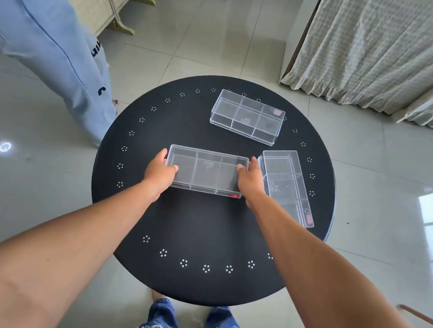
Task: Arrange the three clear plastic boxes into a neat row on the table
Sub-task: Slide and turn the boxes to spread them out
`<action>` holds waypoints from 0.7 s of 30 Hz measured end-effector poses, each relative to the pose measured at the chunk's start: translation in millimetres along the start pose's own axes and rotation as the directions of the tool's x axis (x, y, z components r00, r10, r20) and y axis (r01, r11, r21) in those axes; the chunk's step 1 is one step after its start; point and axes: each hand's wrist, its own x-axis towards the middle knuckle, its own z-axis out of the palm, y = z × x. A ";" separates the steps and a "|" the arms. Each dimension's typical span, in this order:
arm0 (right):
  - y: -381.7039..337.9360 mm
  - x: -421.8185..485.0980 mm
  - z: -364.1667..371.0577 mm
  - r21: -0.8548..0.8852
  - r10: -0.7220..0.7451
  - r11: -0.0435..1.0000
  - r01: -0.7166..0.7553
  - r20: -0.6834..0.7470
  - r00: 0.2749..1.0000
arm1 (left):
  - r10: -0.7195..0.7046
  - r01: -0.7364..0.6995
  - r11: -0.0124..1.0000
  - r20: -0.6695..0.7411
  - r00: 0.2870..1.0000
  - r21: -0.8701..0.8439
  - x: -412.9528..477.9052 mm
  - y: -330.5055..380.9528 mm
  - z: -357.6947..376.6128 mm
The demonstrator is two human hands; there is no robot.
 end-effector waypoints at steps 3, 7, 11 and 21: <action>-2.5 -9.6 -8.4 0.018 -0.024 1.000 0.025 -0.044 0.999 | 0.125 -0.064 0.945 -0.174 0.977 0.320 -5.4 16.4 5.7; 1.6 -30.5 -33.2 -0.030 -0.189 0.982 0.187 -0.176 0.966 | 0.396 -0.316 0.849 -0.116 0.911 0.423 -12.8 48.8 31.4; 25.4 -56.8 -67.2 -0.244 -0.375 0.920 0.308 -0.310 0.874 | 0.495 -0.485 0.776 0.088 0.864 0.404 -20.2 83.2 72.4; 90.9 -89.3 -106.2 -0.548 -0.202 0.836 -0.013 -0.329 0.922 | 0.370 -0.583 0.690 0.482 0.794 0.430 -19.4 119.6 160.9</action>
